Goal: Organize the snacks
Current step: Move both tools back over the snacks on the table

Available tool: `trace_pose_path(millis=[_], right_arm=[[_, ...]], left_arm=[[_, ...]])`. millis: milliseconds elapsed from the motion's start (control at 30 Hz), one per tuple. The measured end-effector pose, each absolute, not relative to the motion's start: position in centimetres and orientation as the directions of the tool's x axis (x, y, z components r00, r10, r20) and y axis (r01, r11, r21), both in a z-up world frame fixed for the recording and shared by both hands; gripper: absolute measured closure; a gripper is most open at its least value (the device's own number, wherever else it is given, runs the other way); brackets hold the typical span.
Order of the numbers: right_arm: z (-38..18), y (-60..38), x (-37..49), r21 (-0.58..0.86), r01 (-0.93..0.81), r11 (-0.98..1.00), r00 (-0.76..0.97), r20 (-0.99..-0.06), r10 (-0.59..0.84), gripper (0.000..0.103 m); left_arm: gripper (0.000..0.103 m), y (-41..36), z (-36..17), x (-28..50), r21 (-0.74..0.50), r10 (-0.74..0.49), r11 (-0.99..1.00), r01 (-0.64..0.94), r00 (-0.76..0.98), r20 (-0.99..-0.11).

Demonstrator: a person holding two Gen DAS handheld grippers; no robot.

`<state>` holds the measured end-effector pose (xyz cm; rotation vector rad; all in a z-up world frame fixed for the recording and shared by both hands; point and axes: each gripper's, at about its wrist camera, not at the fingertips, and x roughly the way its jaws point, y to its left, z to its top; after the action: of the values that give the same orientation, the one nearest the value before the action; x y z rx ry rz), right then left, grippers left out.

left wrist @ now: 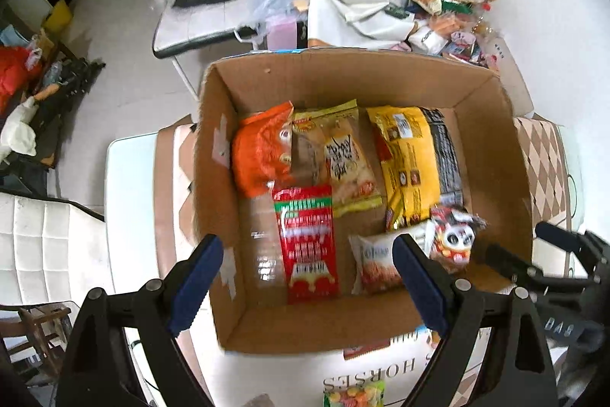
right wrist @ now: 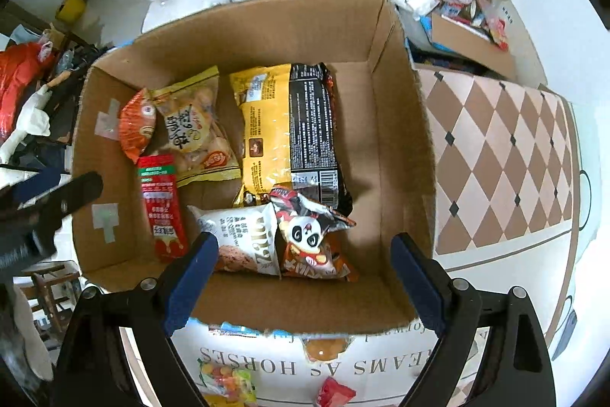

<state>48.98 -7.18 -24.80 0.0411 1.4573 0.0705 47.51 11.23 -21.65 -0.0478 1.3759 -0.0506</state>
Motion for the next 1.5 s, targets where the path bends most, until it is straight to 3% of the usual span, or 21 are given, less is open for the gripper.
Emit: trace_pose_path(millis=[467,800,1133,1500], right_arm=[[-18.5,-7.7,41.0,0.112,-0.043,0.993,0.252,-0.960,0.119,0.009],[-13.9,-8.6,34.8,0.160,-0.067,0.985,0.313,-0.934,0.173,0.009],[-19.2,-10.5,27.9,0.194,-0.011,0.981,0.162,-0.968,0.194,0.009],[-28.8,-13.7,24.2,0.189,0.104,0.976,-0.023,-0.981,0.193,0.009]], left_arm=[[0.012,10.4,-14.1,38.3,-0.017,-0.013,1.000,-0.007,0.392,-0.920],[0.012,10.7,-11.8,32.5,-0.074,-0.043,0.996,-0.058,0.416,-0.909],[0.012,10.1,-18.2,26.0,-0.080,-0.055,0.991,-0.111,0.218,-0.974],[0.012,8.7,-30.4,19.7,-0.131,-0.152,0.980,-0.152,-0.136,-0.979]])
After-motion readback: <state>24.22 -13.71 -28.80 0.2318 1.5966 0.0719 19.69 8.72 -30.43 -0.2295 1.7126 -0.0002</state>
